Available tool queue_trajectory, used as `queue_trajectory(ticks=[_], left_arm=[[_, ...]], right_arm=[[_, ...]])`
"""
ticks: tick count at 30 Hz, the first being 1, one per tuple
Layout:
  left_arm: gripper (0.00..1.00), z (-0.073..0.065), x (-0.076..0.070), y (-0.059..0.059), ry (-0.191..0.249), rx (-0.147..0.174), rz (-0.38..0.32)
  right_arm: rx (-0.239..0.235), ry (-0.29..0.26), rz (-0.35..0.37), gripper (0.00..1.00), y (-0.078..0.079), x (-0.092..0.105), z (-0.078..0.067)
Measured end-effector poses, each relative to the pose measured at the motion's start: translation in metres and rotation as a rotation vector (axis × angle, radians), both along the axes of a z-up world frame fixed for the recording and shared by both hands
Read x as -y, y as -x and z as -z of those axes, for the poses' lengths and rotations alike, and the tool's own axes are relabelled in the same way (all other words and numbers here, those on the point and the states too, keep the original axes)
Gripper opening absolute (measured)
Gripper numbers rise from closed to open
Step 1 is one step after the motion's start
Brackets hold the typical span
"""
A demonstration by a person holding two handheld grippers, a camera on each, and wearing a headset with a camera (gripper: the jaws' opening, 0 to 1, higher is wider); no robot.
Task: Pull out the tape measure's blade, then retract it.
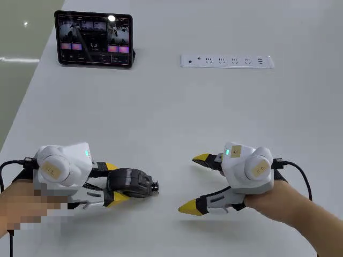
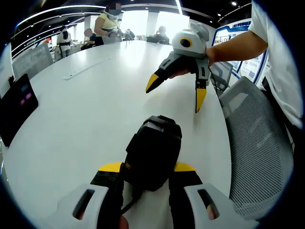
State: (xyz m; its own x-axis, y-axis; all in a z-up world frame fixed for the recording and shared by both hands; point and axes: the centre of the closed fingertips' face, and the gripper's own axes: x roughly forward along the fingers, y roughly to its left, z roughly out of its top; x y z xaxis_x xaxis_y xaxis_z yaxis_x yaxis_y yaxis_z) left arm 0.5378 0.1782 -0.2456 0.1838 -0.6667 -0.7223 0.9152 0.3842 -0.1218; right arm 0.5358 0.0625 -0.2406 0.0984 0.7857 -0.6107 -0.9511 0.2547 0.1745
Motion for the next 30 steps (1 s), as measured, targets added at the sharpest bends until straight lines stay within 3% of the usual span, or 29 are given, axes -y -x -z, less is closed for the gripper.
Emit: queue_trajectory(ticks=[7,12,30], left_arm=[[0.32,0.000,0.000,0.000,0.001,-0.003,0.001],[0.31,0.000,-0.001,0.001,-0.005,0.015,0.006],[0.29,0.001,-0.003,0.000,-0.036,0.049,0.035]], right_arm=[[0.016,0.002,-0.014,0.69,0.000,-0.001,0.001],[0.032,0.007,-0.032,0.64,0.000,-0.005,0.004],[0.072,-0.009,-0.159,0.40,-0.001,-0.041,0.010]])
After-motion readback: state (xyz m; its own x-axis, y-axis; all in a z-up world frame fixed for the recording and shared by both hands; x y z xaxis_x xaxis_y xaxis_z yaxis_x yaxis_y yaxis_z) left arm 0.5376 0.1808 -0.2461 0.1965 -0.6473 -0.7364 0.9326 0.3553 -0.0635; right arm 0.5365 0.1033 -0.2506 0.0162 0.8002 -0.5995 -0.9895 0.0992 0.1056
